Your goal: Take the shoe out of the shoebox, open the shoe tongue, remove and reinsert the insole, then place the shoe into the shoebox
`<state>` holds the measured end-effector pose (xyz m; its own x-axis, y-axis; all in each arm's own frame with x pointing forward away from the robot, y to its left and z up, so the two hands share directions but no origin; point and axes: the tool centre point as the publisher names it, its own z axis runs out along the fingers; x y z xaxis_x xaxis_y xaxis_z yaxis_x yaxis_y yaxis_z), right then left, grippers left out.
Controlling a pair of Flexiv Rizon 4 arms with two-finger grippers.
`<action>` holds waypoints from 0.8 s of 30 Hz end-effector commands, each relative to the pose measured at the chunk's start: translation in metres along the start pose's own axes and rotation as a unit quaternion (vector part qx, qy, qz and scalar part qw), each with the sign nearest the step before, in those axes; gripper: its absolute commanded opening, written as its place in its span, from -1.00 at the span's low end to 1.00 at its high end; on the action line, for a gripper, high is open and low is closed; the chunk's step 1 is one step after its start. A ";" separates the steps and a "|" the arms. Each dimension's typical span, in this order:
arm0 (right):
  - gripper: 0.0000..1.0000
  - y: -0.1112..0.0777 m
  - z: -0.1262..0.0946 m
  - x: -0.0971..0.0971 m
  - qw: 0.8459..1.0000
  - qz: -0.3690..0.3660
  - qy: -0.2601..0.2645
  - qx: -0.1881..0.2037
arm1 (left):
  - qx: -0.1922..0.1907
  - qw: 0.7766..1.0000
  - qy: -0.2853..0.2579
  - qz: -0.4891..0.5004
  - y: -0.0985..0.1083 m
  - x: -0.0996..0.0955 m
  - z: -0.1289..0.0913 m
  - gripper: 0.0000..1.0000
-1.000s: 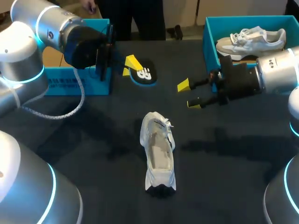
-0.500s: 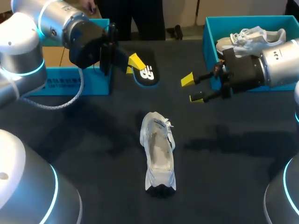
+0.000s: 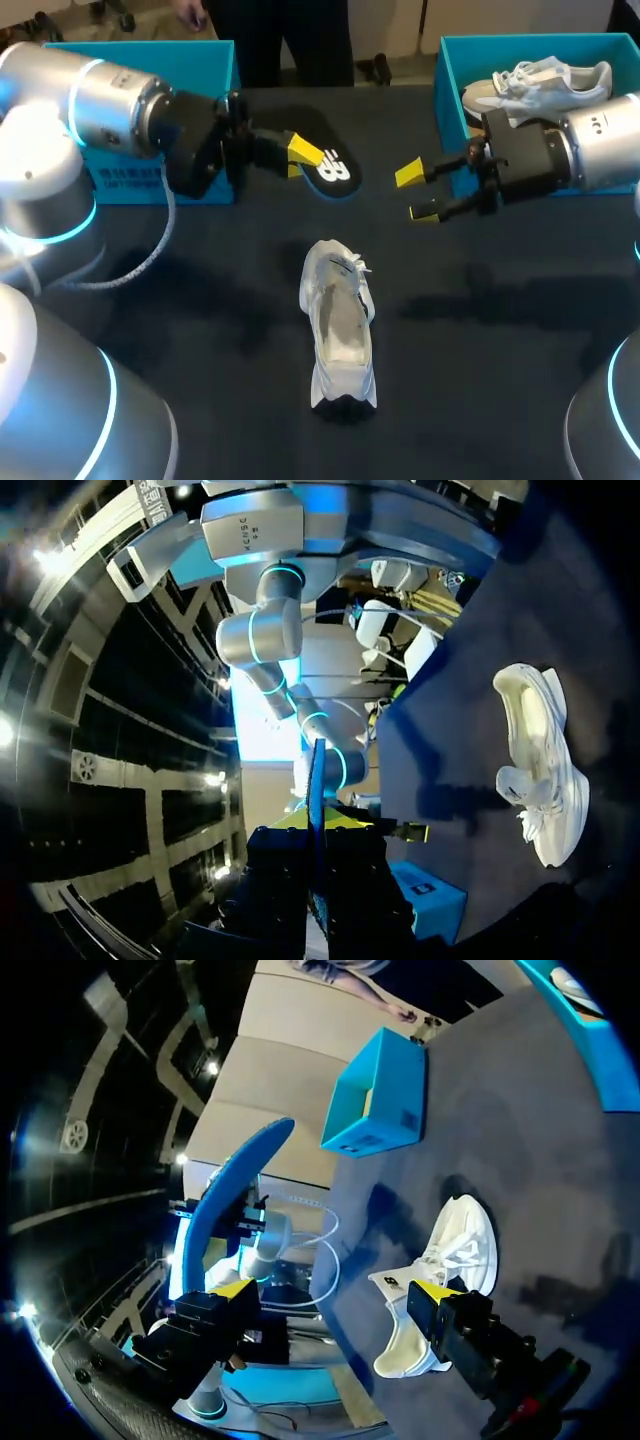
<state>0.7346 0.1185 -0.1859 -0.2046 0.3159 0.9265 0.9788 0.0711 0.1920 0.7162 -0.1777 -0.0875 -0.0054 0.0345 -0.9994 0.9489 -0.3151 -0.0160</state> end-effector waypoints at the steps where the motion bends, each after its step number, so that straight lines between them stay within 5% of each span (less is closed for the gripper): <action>1: 1.00 -0.002 -0.003 -0.002 1.000 0.006 0.002 -0.001 | -0.061 0.998 -0.002 0.001 -0.008 0.002 0.002 -1.00; 24: 1.00 0.009 -0.022 0.016 1.000 -0.002 -0.017 0.020 | -0.052 0.996 0.024 0.072 -0.002 0.045 0.015 -1.00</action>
<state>0.7372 0.1053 -0.1657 -0.2072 0.3383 0.9180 0.9780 0.0939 0.1861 0.7096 -0.1886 -0.1273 0.1064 0.0404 -0.9935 0.9739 -0.2055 0.0959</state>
